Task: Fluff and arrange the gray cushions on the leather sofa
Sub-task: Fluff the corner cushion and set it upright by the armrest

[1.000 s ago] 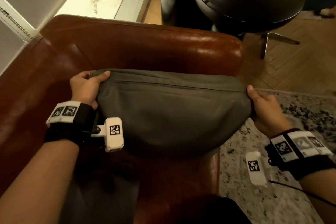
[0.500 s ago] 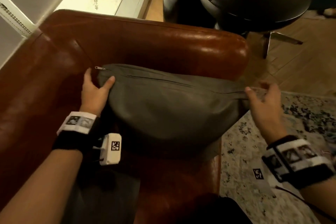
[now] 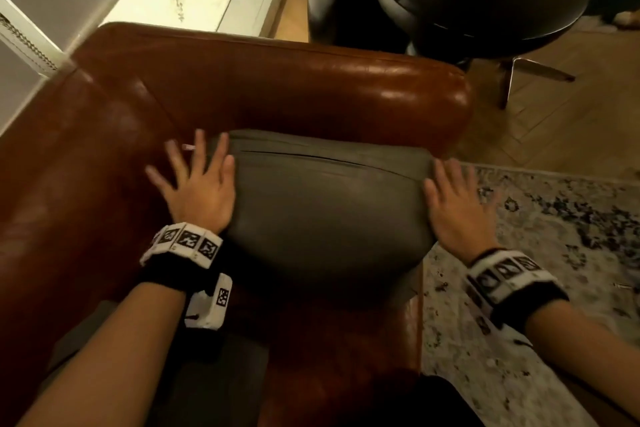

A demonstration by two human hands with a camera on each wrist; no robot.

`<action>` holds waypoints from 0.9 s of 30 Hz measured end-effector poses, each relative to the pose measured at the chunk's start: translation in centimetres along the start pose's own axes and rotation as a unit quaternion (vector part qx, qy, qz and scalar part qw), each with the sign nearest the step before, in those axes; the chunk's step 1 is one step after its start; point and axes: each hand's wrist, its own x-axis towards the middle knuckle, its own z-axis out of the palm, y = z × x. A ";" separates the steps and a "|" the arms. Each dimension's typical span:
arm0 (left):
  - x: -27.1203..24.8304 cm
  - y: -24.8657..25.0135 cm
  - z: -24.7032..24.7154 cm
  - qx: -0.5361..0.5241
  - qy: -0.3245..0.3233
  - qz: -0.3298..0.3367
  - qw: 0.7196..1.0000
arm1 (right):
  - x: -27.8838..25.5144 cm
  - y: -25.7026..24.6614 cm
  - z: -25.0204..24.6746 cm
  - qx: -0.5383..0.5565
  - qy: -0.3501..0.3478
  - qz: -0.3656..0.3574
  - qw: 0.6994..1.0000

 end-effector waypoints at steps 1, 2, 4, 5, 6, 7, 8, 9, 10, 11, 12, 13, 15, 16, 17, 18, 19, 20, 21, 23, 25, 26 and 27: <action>-0.3 -0.2 0.0 -0.076 0.008 -0.039 0.996 | -0.6 1.4 -0.1 0.047 -0.003 0.051 0.998; -0.5 -0.1 0.2 -0.174 0.016 -0.076 0.982 | -1.2 2.1 -0.1 0.134 -0.008 0.107 0.985; -0.7 0.9 0.3 -0.347 0.057 -0.167 0.921 | -2.3 2.1 0.5 0.358 -0.016 0.206 0.910; -0.6 1.4 0.1 -0.393 0.076 -0.223 0.889 | -2.6 1.5 0.7 0.457 -0.021 0.243 0.855; -0.3 1.7 -0.2 -0.412 0.078 -0.266 0.868 | -2.7 0.8 0.5 0.540 -0.028 0.267 0.797; -0.1 1.7 -0.5 -0.408 0.069 -0.280 0.867 | -2.6 0.2 0.1 0.594 -0.023 0.277 0.755; 0.1 1.6 -0.9 -0.403 0.064 -0.274 0.871 | -2.3 -0.1 -0.3 0.623 -0.006 0.278 0.732; 0.6 1.3 -1.2 -0.402 0.061 -0.264 0.875 | -1.7 -0.2 -0.8 0.635 0.002 0.271 0.724; 1.1 0.9 -1.5 -0.406 0.050 -0.259 0.875 | -1.3 -0.2 -1.1 0.644 0.011 0.265 0.717; 1.4 0.6 -1.7 -0.419 0.031 -0.257 0.870 | -1.0 -0.1 -1.5 0.653 0.010 0.267 0.709; 1.9 0.4 -1.8 -0.441 0.009 -0.259 0.860 | -0.8 -0.1 -1.6 0.656 0.008 0.275 0.703; 2.2 0.4 -1.8 -0.458 -0.011 -0.267 0.848 | -0.4 0.2 -1.3 0.654 0.005 0.291 0.698; 2.1 1.0 -1.5 -0.427 -0.056 -0.283 0.857 | 0.1 0.2 -0.1 0.642 -0.012 0.333 0.691; 2.0 1.4 -1.3 -0.400 -0.068 -0.288 0.867 | 0.4 0.2 0.7 0.630 -0.024 0.352 0.692; 1.9 1.8 -1.2 -0.382 -0.068 -0.291 0.874 | 0.9 0.6 1.6 0.613 -0.030 0.359 0.703; 1.9 2.1 -1.2 -0.381 -0.059 -0.289 0.876 | 1.5 1.1 2.4 0.597 -0.023 0.358 0.718; 2.0 2.3 -1.2 -0.387 -0.040 -0.276 0.879 | 1.8 1.3 2.6 0.583 -0.007 0.349 0.734; 2.3 2.6 -1.4 -0.391 -0.015 -0.258 0.883 | 2.0 1.2 2.2 0.571 0.008 0.337 0.748; 2.4 2.8 -1.7 -0.395 0.013 -0.241 0.886 | 1.8 0.8 1.4 0.570 0.024 0.320 0.757; 2.2 3.0 -2.3 -0.395 0.075 -0.212 0.891 | 1.2 -0.1 -0.4 0.597 0.065 0.266 0.754; 1.9 3.0 -2.5 -0.401 0.126 -0.205 0.884 | 0.6 -0.2 -1.4 0.619 0.086 0.215 0.751; 1.8 2.9 -2.4 -0.400 0.137 -0.203 0.883 | 0.5 0.0 -1.4 0.618 0.090 0.202 0.755; 1.7 2.9 -2.3 -0.397 0.135 -0.202 0.885 | 0.6 0.2 -1.0 0.617 0.086 0.195 0.757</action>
